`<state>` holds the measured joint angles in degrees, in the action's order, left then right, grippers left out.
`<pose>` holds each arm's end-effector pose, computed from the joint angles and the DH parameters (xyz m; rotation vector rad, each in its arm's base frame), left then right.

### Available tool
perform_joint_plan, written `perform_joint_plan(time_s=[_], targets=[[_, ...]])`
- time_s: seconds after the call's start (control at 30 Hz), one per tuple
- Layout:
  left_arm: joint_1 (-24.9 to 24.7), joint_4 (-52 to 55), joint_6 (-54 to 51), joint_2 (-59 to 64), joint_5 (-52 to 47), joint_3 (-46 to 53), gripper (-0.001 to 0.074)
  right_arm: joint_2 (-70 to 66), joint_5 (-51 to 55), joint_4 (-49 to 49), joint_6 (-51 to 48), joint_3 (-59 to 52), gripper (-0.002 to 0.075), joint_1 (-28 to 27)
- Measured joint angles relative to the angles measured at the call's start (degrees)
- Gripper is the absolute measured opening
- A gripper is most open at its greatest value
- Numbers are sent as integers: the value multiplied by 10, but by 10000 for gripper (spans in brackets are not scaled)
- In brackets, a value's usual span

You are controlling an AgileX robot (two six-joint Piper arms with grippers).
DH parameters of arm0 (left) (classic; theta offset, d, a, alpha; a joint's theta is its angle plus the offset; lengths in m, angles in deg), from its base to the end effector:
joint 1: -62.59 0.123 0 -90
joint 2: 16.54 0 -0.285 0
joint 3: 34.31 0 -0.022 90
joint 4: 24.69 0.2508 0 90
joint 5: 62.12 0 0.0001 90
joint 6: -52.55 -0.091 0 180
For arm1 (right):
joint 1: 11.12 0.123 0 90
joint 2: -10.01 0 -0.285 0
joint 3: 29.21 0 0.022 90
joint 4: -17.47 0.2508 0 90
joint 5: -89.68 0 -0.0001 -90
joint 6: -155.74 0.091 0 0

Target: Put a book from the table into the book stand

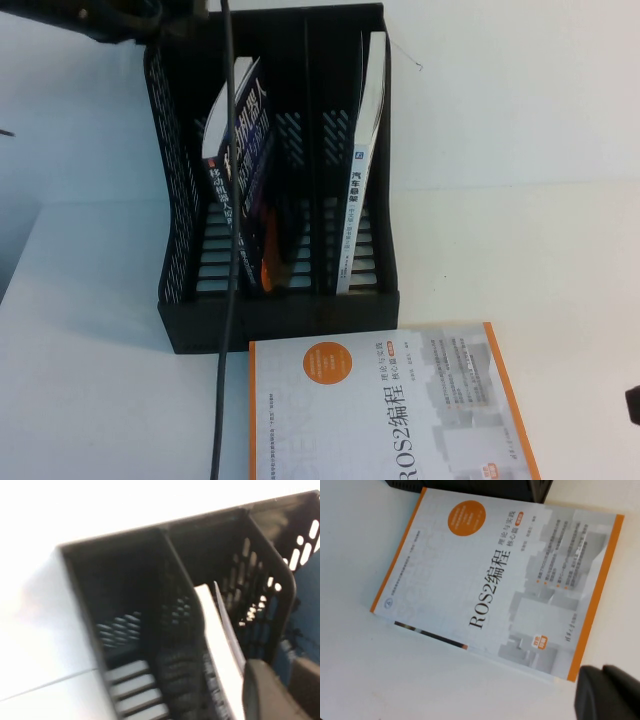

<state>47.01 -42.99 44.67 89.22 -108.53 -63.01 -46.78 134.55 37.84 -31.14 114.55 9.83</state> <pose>0.3721 -0.1252 0.4279 0.3344 2.1204 -0.4547 0.1383 0.0769 0.3066 -0.3944 2.3761 0.5320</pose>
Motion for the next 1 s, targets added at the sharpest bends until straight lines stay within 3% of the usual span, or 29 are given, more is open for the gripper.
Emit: perform_joint_plan(time_s=[0.13, 0.3, 0.47, 0.73, 1.0], targets=[[9, 81, 6, -48, -45, -15, 25, 0, 0, -21, 0, -6, -2, 0], [10, 171, 31, -120, -100, -15, 4, 0, -16, -80, 0, -8, -2, 0], [10, 176, 34, -224, -45, 70, 1, 0, -48, -155, 33, -8, -2, 0], [10, 141, 42, -487, 148, 429, -1, 26, -123, -298, 150, -8, -2, 0], [10, 124, 43, -695, 301, 744, -3, 88, -195, -330, 164, -16, -2, 0]])
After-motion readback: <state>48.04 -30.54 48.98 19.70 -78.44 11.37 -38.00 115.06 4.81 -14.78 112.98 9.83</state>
